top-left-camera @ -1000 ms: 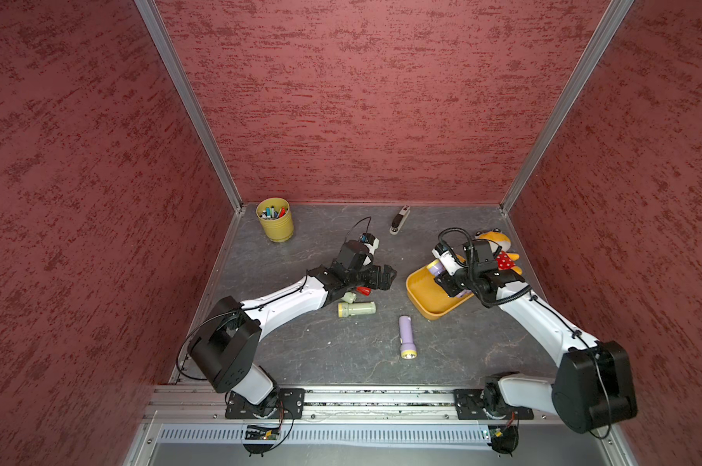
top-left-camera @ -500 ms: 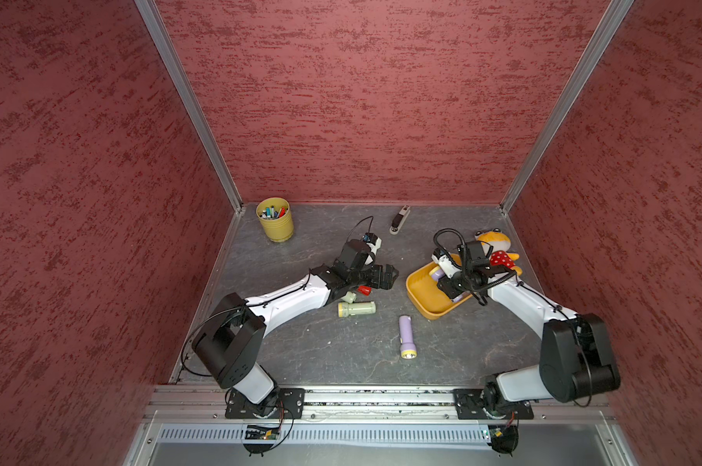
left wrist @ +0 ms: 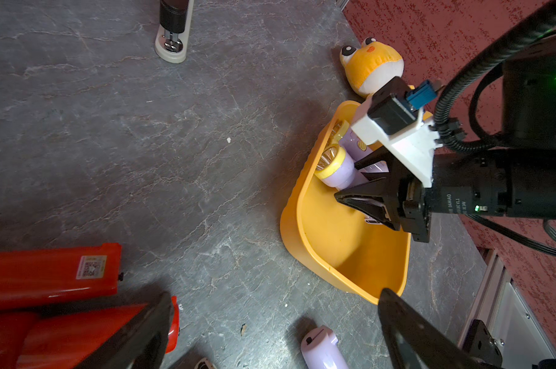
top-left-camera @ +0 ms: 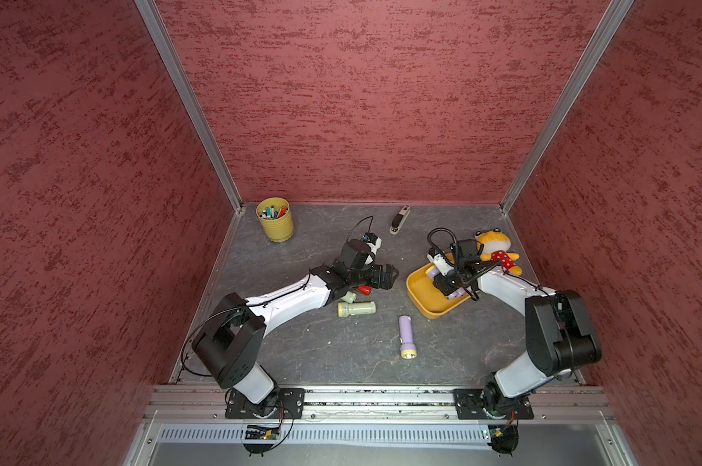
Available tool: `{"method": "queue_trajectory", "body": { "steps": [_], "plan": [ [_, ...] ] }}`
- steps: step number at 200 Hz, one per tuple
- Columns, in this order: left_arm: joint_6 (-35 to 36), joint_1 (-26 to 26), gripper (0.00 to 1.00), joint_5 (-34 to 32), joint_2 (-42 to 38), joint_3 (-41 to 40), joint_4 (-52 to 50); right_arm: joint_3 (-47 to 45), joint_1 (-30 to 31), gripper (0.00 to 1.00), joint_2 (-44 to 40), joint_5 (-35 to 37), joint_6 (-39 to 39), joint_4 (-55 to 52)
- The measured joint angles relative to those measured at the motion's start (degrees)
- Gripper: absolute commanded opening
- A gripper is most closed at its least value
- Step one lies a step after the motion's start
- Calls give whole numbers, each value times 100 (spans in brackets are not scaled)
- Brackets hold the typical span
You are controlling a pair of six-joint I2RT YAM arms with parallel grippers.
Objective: Put the flashlights into the storage boxes
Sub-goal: Place the flashlight at the storage box, then adjust the flashlight in the storage box.
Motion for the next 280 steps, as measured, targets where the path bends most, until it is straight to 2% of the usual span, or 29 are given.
{"method": "queue_trajectory", "body": {
  "steps": [48, 109, 156, 177, 207, 242, 280],
  "plan": [
    [2, 0, 99, 0, 7, 0, 0, 0, -2, 48, 59, 319, 83, 55],
    [0, 0, 99, -7, 33, 0, 0, 0, -2, 51, -46, 431, 103, 96],
    [2, 0, 100, -22, 33, 2, 0, 2, -2, 56, -494, 505, 131, 85],
    [0, 0, 100, -24, 33, 28, -4, 26, -2, 54, -809, 442, 289, 37],
    [-4, 0, 99, -39, 33, 48, -2, 111, -2, 37, -1298, -68, 549, -50],
    [-48, 0, 99, -44, 33, 48, 0, 109, 4, 37, -1283, -616, 772, -90],
    [-52, 0, 99, -44, 33, 48, 0, 111, 63, 38, -538, -721, 811, -310]
  ]
}}
